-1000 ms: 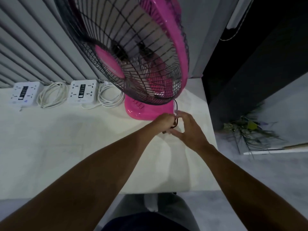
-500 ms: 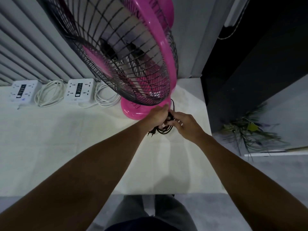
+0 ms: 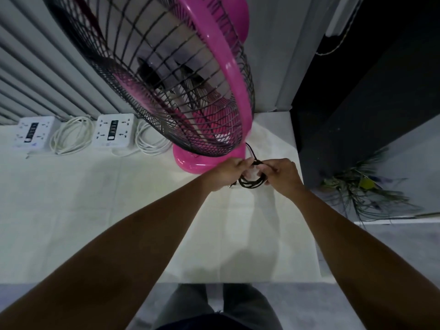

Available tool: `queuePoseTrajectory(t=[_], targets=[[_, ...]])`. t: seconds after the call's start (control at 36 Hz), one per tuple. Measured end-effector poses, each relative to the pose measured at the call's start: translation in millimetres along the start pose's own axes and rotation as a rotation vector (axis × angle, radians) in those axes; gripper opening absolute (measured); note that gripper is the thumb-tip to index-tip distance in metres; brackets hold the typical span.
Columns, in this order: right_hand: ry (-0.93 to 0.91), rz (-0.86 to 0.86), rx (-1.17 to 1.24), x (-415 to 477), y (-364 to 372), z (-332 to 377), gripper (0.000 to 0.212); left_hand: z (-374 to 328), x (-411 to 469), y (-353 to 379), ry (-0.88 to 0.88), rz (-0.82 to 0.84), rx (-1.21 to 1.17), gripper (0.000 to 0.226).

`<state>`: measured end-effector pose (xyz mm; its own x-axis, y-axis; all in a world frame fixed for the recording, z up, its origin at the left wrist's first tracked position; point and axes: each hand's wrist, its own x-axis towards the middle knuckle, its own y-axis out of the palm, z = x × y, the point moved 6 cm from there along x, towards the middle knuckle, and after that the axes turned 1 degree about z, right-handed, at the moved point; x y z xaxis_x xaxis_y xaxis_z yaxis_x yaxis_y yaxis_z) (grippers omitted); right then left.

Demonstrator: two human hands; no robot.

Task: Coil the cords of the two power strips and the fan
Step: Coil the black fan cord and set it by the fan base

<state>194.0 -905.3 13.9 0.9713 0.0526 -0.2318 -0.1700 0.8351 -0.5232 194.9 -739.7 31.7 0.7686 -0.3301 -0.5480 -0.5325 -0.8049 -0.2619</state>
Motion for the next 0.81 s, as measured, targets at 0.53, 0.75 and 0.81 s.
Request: queuePoseTrajectory(t=[0.53, 0.75, 0.81], targets=[[0.106, 0.084, -0.171, 7.7, -24.9, -18.7, 0.026, -7.5, 13.2, -26.0, -0.052, -0.237, -0.070, 0.035], [0.175, 0.033, -0.196, 10.1, -27.8, -20.6, 0.029, -8.9, 7.0, -15.2, -0.093, -0.129, -0.621, 0.015], [0.187, 0.009, -0.181, 11.0, -30.3, -20.9, 0.028, -4.3, 2.2, -8.5, -0.153, -0.021, -0.805, 0.012]])
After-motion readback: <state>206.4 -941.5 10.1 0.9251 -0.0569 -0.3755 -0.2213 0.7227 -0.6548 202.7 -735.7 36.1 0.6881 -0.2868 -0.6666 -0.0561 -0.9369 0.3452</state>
